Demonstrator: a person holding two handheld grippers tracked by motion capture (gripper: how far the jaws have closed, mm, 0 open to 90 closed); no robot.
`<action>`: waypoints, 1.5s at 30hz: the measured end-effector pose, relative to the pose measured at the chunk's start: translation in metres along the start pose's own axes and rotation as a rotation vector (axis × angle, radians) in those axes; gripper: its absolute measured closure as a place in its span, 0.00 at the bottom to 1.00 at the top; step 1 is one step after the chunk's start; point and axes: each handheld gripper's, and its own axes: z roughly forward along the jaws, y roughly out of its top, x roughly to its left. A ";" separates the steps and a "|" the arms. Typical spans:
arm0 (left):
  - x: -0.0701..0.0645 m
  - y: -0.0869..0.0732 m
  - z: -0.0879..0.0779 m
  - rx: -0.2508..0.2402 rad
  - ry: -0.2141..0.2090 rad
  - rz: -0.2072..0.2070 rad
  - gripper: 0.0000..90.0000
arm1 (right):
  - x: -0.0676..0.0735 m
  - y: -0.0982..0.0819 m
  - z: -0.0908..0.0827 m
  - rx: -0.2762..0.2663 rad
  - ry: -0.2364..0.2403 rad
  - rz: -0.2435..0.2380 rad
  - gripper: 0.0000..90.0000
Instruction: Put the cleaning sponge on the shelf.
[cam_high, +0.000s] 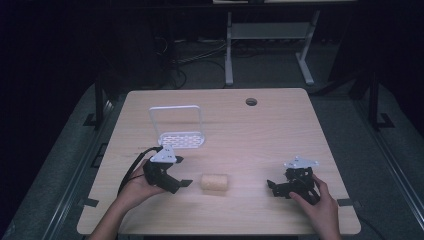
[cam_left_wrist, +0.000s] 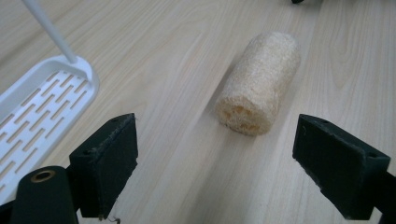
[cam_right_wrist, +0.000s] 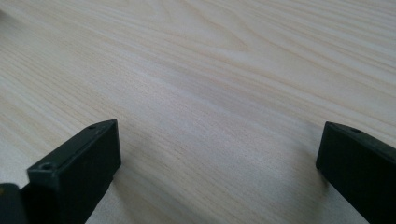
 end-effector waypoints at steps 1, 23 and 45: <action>0.000 0.002 0.001 0.001 0.000 0.005 0.15 | 0.000 0.000 0.000 0.000 0.000 0.000 0.00; -0.008 0.033 0.022 -0.007 -0.064 0.082 0.15 | 0.000 0.000 0.000 -0.001 0.001 0.001 0.00; -0.012 0.045 0.045 0.018 -0.170 0.145 0.15 | 0.000 0.000 0.000 0.000 0.004 -0.001 0.00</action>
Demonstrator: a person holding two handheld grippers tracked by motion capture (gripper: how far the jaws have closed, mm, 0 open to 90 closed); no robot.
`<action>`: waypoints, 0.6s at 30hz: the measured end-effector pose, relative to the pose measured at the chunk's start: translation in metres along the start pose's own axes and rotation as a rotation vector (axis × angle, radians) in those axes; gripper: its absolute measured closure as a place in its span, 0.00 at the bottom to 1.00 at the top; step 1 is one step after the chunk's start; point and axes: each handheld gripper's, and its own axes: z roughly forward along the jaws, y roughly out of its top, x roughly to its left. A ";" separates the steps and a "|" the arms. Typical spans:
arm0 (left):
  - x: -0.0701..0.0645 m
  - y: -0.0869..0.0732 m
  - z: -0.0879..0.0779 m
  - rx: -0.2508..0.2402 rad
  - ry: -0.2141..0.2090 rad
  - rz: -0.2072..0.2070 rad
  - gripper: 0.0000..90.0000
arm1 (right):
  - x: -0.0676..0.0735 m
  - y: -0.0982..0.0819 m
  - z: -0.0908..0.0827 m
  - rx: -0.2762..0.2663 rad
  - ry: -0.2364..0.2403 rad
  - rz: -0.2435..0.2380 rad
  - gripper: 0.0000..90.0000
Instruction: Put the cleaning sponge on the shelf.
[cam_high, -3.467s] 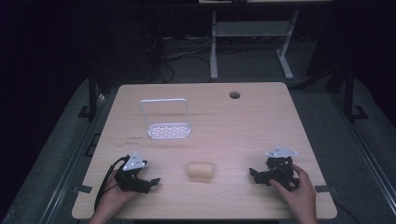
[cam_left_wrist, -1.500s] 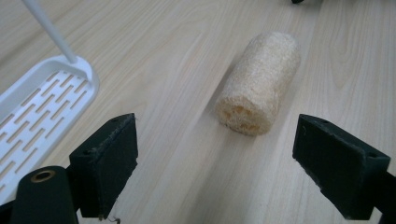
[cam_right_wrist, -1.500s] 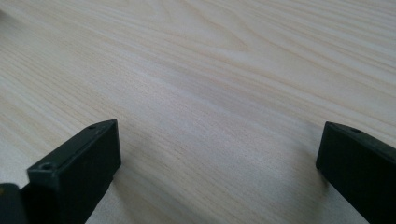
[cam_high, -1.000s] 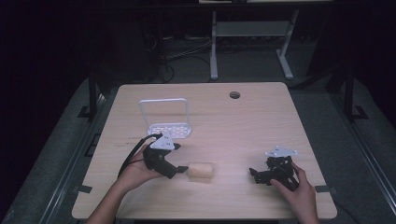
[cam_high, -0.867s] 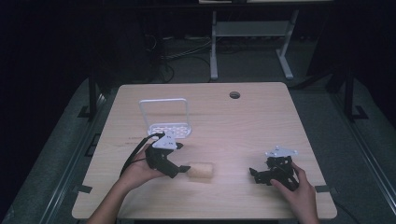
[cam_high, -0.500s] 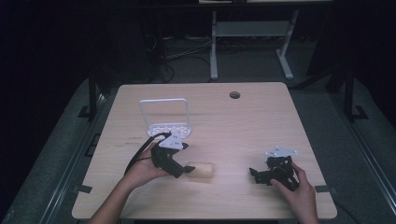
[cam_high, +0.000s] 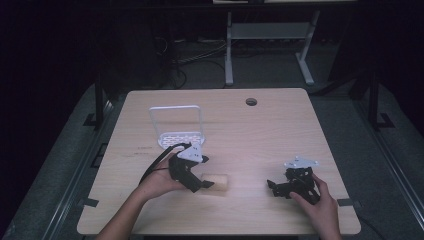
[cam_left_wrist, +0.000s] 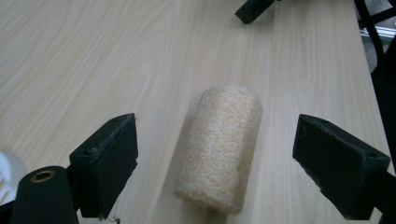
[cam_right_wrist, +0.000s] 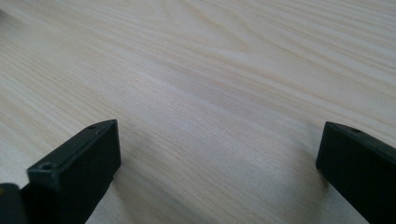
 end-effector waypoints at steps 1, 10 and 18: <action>0.000 0.000 0.001 -0.003 -0.005 0.000 0.15 | 0.000 0.000 0.000 0.000 0.000 0.000 0.00; 0.002 0.006 0.011 0.016 -0.070 0.042 0.15 | 0.000 0.000 0.000 0.000 0.001 -0.002 0.00; 0.004 0.006 0.020 0.050 -0.086 0.061 0.15 | 0.000 0.000 0.000 0.000 0.001 -0.001 0.00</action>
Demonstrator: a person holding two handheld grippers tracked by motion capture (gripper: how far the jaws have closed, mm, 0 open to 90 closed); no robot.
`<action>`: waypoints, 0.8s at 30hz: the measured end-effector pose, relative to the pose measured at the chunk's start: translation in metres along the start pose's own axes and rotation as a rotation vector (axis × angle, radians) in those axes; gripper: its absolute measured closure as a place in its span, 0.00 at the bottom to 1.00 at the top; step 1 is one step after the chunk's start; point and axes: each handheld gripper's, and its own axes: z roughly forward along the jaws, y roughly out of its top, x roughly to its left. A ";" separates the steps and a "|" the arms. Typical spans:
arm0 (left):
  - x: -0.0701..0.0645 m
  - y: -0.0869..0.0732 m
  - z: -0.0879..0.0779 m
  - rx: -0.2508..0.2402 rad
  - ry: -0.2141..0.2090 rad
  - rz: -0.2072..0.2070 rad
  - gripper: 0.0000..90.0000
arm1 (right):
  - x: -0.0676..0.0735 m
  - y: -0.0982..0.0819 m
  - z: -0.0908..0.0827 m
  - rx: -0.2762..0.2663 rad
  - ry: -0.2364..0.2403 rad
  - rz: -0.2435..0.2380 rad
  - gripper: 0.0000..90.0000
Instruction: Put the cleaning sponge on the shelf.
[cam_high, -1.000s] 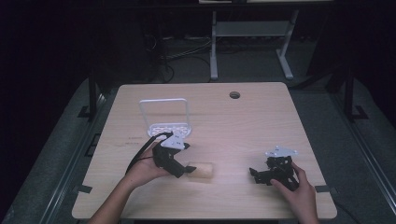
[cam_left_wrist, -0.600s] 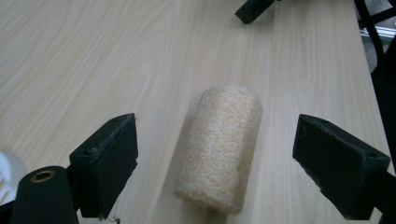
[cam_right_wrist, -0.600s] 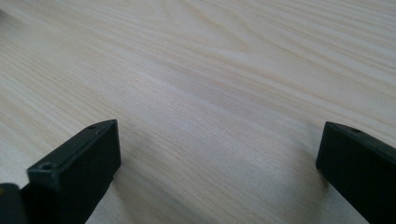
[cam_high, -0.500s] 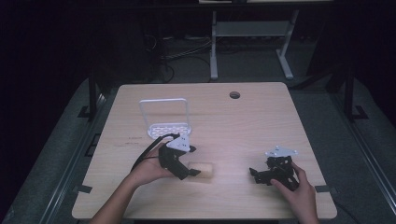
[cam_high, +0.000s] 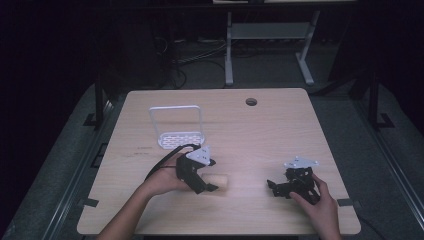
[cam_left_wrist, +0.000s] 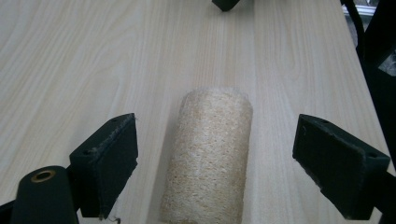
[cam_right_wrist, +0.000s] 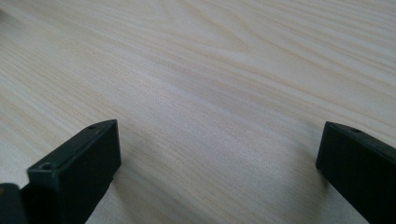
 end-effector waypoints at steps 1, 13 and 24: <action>0.000 0.000 0.001 0.004 -0.002 0.000 0.15 | 0.000 0.000 0.000 0.000 0.000 0.000 0.00; 0.004 -0.006 0.017 0.068 -0.011 0.013 0.15 | 0.000 0.000 0.000 0.000 0.000 0.000 0.00; 0.005 -0.011 0.026 0.105 -0.033 0.010 0.16 | 0.000 0.000 0.000 0.000 0.000 0.000 0.00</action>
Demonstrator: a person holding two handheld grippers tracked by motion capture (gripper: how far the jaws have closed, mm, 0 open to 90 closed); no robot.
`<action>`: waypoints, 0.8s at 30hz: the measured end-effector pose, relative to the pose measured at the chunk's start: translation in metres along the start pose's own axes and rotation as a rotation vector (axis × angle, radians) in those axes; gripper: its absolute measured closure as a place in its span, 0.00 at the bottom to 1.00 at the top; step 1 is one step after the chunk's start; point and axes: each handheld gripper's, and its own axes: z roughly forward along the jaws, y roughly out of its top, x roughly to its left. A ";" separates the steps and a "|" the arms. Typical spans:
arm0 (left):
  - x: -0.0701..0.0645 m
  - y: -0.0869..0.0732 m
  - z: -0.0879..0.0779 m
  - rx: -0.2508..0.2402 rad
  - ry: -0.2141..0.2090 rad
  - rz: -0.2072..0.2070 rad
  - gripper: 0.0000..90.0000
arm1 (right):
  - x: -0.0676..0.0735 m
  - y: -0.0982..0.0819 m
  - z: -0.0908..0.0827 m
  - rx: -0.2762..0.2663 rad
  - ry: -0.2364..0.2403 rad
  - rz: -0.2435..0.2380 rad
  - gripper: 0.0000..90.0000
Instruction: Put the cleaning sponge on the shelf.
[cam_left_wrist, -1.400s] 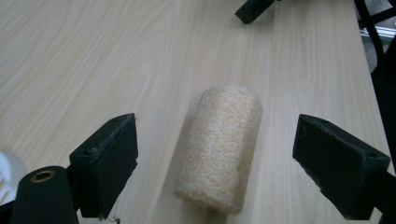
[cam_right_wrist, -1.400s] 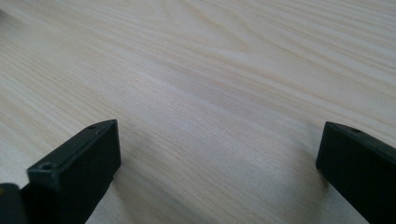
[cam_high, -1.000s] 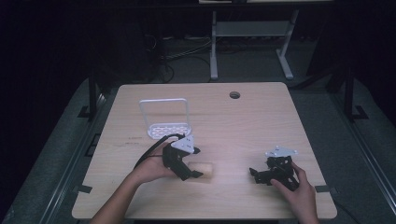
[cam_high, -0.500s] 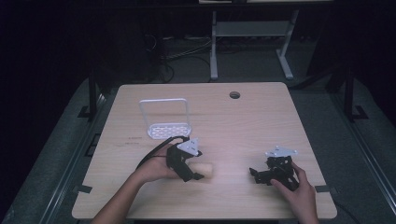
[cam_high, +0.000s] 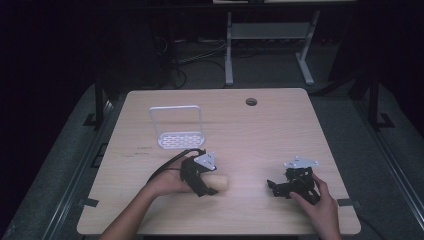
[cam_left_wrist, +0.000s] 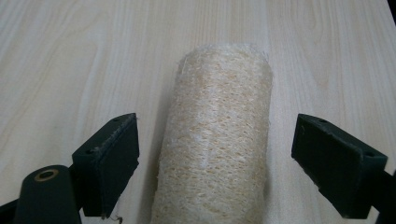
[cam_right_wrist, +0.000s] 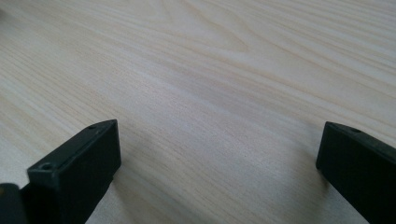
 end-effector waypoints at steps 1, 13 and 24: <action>0.000 0.000 0.001 0.001 -0.001 0.001 0.16 | 0.000 0.000 0.000 0.000 0.000 0.000 0.00; 0.000 -0.001 0.004 0.018 0.013 0.000 0.26 | 0.000 0.000 0.000 0.000 0.000 0.000 0.00; 0.001 -0.002 0.003 0.024 0.014 -0.001 0.39 | 0.000 0.000 0.000 0.000 0.000 0.000 0.00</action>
